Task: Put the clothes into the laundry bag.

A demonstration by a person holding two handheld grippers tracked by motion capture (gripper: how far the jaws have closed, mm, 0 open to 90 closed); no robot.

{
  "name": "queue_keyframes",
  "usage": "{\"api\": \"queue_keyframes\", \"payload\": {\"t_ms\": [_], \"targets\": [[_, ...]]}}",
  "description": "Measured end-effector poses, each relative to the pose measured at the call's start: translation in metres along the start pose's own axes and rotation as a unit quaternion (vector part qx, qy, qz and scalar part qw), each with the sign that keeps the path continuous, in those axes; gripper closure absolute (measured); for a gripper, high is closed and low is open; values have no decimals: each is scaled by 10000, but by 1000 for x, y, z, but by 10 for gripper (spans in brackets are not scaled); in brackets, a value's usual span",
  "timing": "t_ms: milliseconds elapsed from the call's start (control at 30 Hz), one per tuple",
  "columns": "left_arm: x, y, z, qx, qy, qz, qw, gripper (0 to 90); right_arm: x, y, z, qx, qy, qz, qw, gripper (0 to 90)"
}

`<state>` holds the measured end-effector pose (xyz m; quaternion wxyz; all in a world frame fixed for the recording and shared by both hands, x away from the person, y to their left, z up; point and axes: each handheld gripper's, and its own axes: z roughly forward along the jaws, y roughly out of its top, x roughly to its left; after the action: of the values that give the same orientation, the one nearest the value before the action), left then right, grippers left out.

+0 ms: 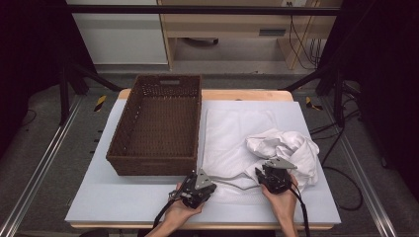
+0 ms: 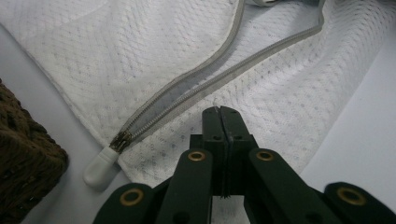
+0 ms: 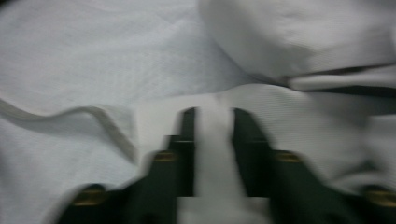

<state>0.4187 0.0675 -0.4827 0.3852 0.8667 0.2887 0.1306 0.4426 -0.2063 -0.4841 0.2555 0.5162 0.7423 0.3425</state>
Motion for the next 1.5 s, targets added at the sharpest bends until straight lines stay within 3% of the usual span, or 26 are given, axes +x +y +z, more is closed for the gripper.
{"api": "queue_keyframes", "payload": {"t_ms": [67, 267, 367, 500, 600, 667, 800, 900, 967, 1067, 1233, 1500], "targets": [[0, 0, 0, 1, 3, 2, 10000, 894, -4, -2, -2, -49, 4, 41, 10000, 895], [0, 0, 0, -4, 2, 16, 10000, 893, -16, 1, -21, -265, 19, 156, 9995, 900], [0, 0, 0, -9, -5, 13, 10000, 892, -20, 3, -35, -289, -140, -5, 9995, 900], [0, -1, 0, -9, 23, 38, 10000, 891, -21, -2, -44, -65, -320, -235, 9992, 900], [0, -1, -1, -11, 13, 16, 10000, 893, -21, -6, -39, 272, -287, -311, 9987, 888], [0, -1, -1, -3, 7, 11, 10000, 897, -20, -7, -36, 330, -233, -281, 9988, 839], [0, 0, -1, -13, 12, 11, 10000, 899, -12, 3, -51, -77, -180, -306, 9993, 686], [-3, 0, -2, -72, 14, 30, 10000, 899, -3, 10, -58, -591, 220, -378, 9973, 587], [-4, 0, -3, -61, -4, 56, 10000, 899, 5, 11, -54, -799, 617, -384, 9942, 534], [-4, -1, -2, -39, -7, 63, 10000, 899, 16, 9, -37, -678, 930, -399, 9926, 501], [-3, -1, -1, -31, -18, 54, 10000, 899, 26, 2, -12, -407, 920, -519, 9936, 476], [-4, -1, 0, -32, -6, 54, 10000, 899, 28, -3, 4, -140, 932, -425, 9946, 518]]}}
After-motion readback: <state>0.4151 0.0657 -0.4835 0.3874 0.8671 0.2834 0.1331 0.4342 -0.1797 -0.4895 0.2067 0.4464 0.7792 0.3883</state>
